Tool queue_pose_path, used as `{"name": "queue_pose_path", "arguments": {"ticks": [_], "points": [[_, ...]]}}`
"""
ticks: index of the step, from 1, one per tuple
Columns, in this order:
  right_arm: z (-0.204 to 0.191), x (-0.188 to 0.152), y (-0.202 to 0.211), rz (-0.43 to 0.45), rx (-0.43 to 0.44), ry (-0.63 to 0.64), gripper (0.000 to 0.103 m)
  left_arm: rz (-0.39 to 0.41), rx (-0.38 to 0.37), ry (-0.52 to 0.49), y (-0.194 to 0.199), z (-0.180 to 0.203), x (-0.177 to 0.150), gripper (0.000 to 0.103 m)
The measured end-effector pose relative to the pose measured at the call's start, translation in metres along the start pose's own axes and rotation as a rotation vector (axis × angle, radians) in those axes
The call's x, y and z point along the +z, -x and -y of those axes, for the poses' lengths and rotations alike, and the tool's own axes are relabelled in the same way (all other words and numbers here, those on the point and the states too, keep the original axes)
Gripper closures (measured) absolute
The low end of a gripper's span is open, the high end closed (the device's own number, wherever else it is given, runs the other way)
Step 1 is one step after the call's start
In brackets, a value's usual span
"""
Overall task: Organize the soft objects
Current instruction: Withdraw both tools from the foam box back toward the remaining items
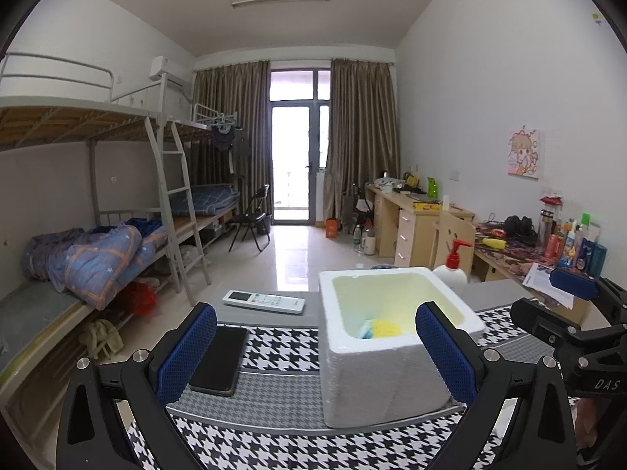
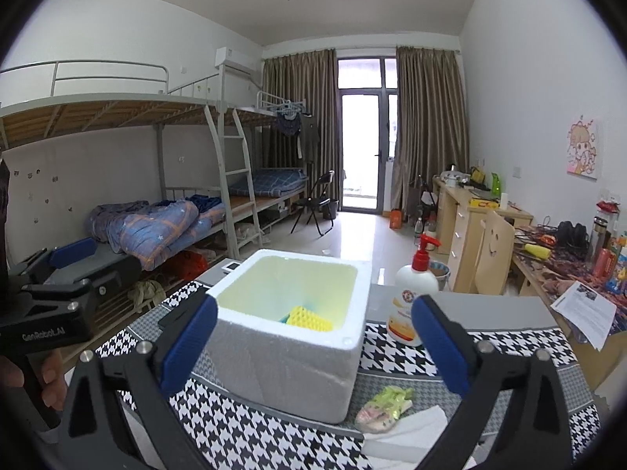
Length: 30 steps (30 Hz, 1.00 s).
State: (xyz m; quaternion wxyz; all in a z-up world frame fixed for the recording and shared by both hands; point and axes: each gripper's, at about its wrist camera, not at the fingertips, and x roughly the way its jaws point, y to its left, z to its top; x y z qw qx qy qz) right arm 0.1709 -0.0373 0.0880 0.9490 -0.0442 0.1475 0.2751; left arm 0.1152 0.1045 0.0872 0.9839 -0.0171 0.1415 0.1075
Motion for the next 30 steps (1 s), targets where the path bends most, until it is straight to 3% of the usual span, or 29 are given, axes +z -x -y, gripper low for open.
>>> {"name": "queue_pose_path", "arguments": {"ticks": [12,30], "points": [[0.007,-0.008,0.051,0.058,-0.045,-0.012,0.002,0.038,-0.048,-0.028,0.042,0.026,-0.001,0.001],[0.016,-0.047,0.115,0.107,-0.109,-0.033,0.002,0.076,-0.124,-0.046,0.087,0.053,-0.024,0.001]]}}
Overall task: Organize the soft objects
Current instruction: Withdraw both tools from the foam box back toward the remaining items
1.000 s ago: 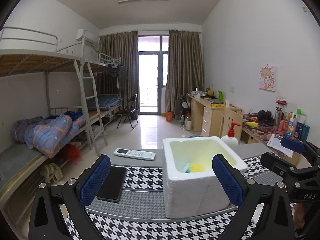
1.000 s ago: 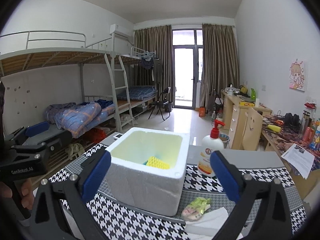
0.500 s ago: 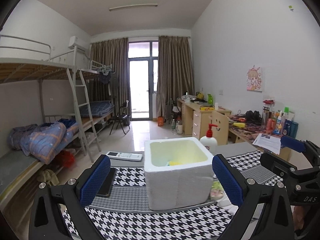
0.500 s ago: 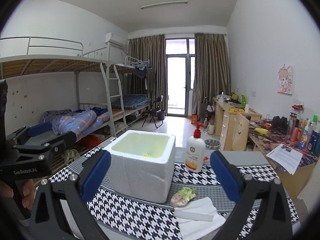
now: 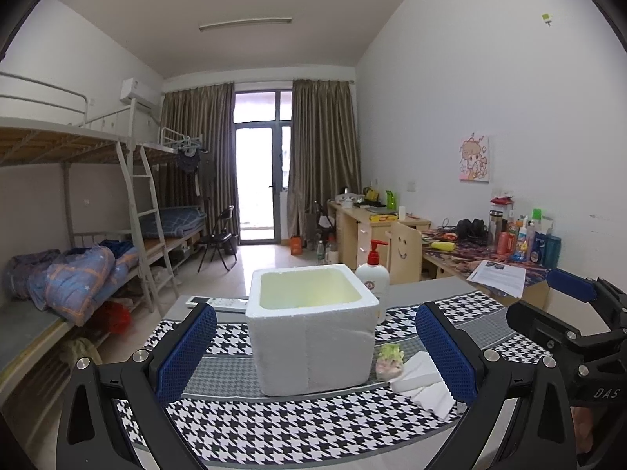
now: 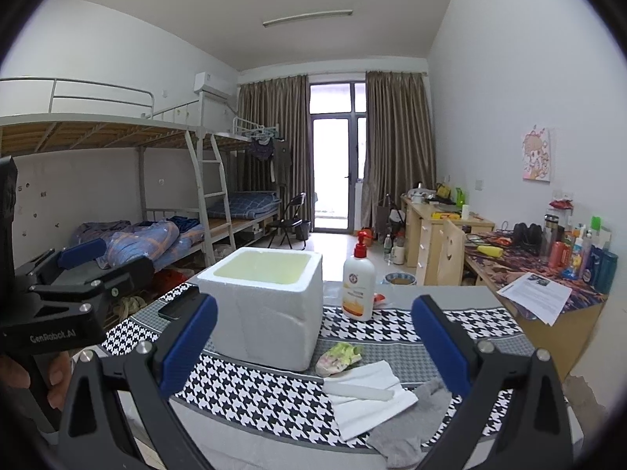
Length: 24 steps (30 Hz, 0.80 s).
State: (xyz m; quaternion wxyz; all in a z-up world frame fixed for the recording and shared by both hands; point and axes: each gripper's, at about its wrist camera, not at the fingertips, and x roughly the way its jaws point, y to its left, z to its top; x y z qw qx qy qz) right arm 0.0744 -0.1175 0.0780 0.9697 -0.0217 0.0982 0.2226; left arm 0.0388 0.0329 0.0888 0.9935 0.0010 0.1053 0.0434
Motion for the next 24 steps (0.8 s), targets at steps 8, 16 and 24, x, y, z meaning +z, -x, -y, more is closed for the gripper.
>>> {"name": "queue_pose_path", "arguments": {"ticks": [8,16,24], "points": [[0.002,-0.016,0.017,0.002,-0.012,0.002,0.002,-0.002,-0.014,-0.006,0.010,0.009,-0.012,0.001],[0.010,-0.029,0.029,-0.006,-0.035,-0.010,0.002,-0.003,-0.037,-0.008,0.015,0.021,-0.025,0.001],[0.018,-0.047,0.029,-0.018,-0.048,-0.019,0.002,-0.007,-0.064,-0.014,0.010,0.029,-0.042,0.001]]}}
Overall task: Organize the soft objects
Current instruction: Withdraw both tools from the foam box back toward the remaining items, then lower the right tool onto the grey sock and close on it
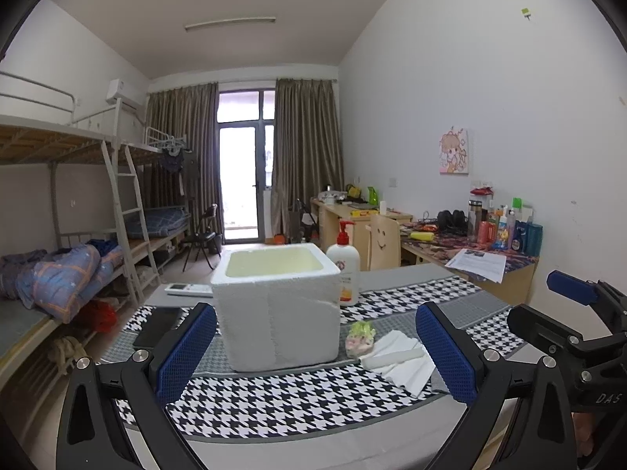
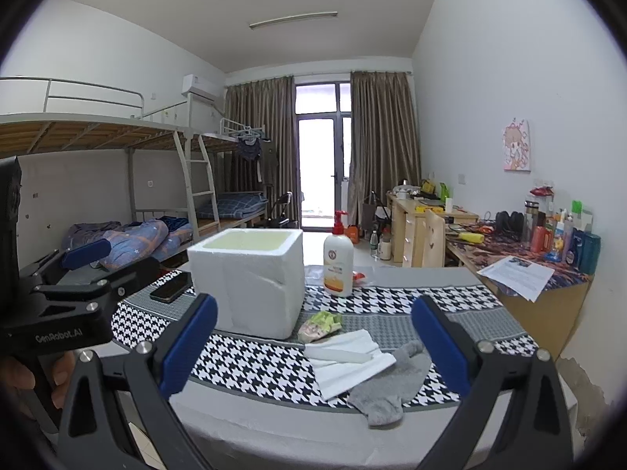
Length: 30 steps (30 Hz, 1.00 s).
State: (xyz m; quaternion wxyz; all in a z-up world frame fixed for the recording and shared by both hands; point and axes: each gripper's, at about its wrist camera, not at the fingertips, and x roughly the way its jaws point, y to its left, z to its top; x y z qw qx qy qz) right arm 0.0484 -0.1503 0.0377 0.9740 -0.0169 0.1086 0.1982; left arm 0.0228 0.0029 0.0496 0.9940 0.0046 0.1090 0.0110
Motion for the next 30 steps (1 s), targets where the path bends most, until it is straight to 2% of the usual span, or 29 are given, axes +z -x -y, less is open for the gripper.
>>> {"name": "queue_pose_path", "arguments": {"ticks": [11,15,20,30], "points": [[0.013,-0.028,-0.020,-0.009,-0.028,-0.037,0.002,-0.038,-0.031,0.033,-0.035,-0.001,-0.032,0.001],[0.013,-0.036,-0.028,-0.034,-0.074,-0.018,0.002,-0.068,-0.049,0.051,-0.044,-0.002,-0.041,0.001],[0.019,-0.046,-0.036,-0.058,-0.076,-0.033,0.002,-0.071,-0.056,0.049,-0.052,0.002,-0.051,0.001],[0.030,-0.055,-0.056,-0.118,-0.081,-0.043,0.002,-0.124,-0.093,0.070,-0.080,0.005,-0.061,0.001]]}}
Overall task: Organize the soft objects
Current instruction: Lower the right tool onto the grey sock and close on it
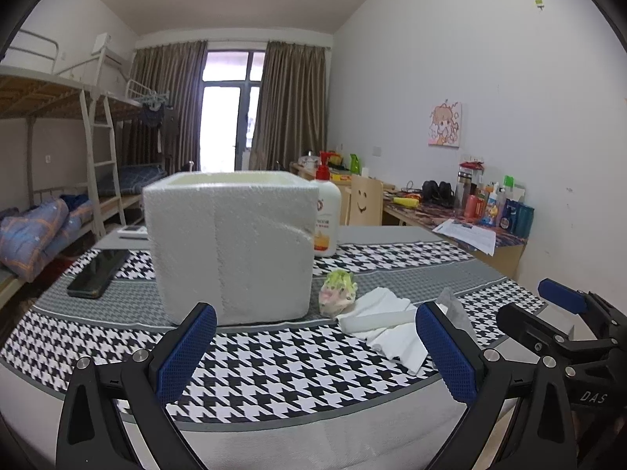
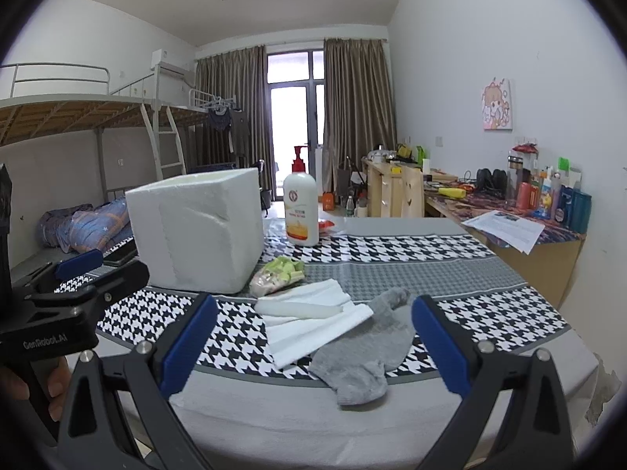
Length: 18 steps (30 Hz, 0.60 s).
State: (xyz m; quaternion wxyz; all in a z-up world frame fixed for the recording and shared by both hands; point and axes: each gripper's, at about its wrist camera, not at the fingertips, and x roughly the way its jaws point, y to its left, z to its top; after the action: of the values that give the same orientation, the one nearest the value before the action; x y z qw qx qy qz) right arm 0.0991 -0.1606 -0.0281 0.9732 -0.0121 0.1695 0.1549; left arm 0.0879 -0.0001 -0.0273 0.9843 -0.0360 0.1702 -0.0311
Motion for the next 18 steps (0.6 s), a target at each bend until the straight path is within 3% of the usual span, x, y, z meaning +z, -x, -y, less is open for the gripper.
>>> {"name": "queue_pose_path", "arguments": {"ticks": [18], "points": [[0.026,-0.018,-0.021,-0.087,-0.077,0.026,0.002,-0.135,-0.085,-0.034,-0.049,0.027,-0.020,0.001]]}}
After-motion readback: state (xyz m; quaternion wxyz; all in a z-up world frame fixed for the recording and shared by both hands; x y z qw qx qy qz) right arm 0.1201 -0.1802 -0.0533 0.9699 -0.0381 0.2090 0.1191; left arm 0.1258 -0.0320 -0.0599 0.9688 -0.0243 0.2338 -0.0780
